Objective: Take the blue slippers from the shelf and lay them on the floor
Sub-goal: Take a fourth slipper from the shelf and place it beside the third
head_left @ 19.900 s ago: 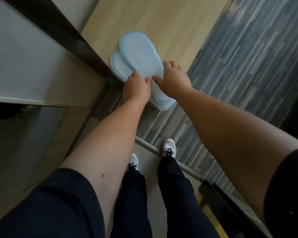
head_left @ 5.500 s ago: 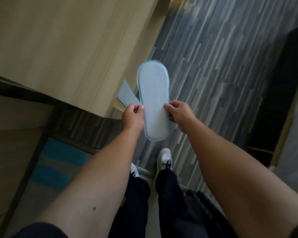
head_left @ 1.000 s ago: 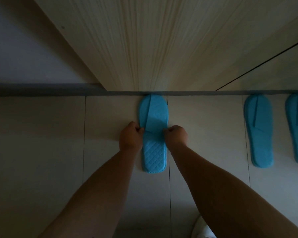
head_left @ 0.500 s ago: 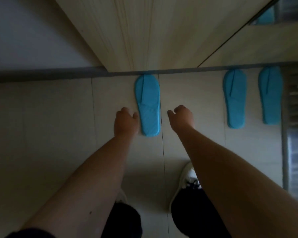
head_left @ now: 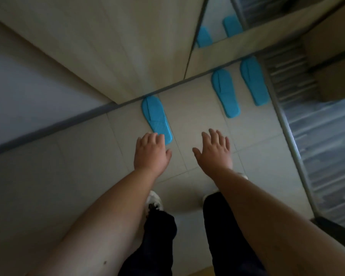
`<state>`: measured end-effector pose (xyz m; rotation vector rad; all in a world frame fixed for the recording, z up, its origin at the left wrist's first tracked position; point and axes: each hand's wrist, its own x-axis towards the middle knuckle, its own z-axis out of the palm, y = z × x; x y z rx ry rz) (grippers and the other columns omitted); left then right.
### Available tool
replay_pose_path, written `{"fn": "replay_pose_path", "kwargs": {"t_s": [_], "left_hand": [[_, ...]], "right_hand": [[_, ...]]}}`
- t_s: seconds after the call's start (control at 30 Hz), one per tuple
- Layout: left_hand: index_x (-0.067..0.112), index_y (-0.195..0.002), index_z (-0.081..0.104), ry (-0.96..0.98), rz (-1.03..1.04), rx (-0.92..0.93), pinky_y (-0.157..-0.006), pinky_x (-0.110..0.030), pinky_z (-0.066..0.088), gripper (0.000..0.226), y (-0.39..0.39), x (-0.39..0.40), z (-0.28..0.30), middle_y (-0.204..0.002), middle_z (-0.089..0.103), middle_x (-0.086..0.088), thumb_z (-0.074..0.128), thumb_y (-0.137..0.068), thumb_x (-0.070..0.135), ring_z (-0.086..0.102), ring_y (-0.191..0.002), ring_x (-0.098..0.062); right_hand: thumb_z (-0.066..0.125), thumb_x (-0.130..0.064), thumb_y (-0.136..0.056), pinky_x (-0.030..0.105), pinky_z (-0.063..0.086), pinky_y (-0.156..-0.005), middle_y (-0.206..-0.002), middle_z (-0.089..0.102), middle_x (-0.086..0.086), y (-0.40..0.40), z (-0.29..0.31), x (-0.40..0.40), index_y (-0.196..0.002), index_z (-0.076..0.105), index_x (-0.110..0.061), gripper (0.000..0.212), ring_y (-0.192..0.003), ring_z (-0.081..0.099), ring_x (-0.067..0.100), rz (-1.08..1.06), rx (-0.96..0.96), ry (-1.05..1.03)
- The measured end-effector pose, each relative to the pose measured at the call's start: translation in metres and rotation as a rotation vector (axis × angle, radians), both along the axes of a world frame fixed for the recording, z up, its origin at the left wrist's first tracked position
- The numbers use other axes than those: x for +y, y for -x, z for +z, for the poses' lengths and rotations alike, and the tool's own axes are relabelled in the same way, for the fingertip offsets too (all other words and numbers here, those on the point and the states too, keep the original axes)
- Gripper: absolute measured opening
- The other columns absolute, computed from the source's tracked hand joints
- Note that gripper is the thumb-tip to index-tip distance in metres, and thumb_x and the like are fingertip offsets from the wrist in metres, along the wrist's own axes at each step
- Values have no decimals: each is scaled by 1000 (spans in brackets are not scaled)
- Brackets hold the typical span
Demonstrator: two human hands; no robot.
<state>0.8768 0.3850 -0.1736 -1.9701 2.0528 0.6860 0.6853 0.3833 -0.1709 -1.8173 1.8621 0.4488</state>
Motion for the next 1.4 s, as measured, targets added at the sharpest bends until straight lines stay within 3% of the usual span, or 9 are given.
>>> {"fn": "replay_pose_path", "kwargs": {"t_s": [0.23,0.4,0.73,1.07,1.4], "left_hand": [[14,-125,49,-4,-226,-28,-109,-49,32,52,90,-20,29,-133,52,-9,53,-85,47,42,-129,-30],[16,-138,38,-26,-426,-21,-117,-49,18,56,200,-39,39,-147,41,-8,43,-92,48,28,-141,-29],[17,-138,37,-41,-643,-33,-119,-47,14,56,424,-55,62,-147,40,-7,42,-92,47,25,-143,-27],[13,-138,38,40,-816,0,-117,-48,20,59,611,-69,44,-143,45,-11,50,-88,44,37,-135,-29],[13,-140,34,-16,-927,63,-119,-45,16,57,736,-139,16,-146,41,-8,43,-94,44,31,-139,-27]], "right_hand": [[29,-57,-97,49,0,-121,-163,8,9,92,26,32,-152,15,-18,69,-150,0,28,-176,-7,-33],[31,-57,-96,49,-1,-121,-163,10,9,188,30,36,-152,18,-16,70,-150,1,28,-316,10,-1],[33,-57,-96,48,0,-121,-162,13,8,390,47,64,-152,21,-16,70,-150,2,27,-600,25,18],[35,-54,-96,47,0,-121,-162,15,8,550,36,63,-151,21,-18,68,-150,4,27,-816,18,104],[39,-54,-95,46,9,-121,-159,24,9,659,22,7,-149,27,-16,66,-148,14,27,-960,9,68]]}}
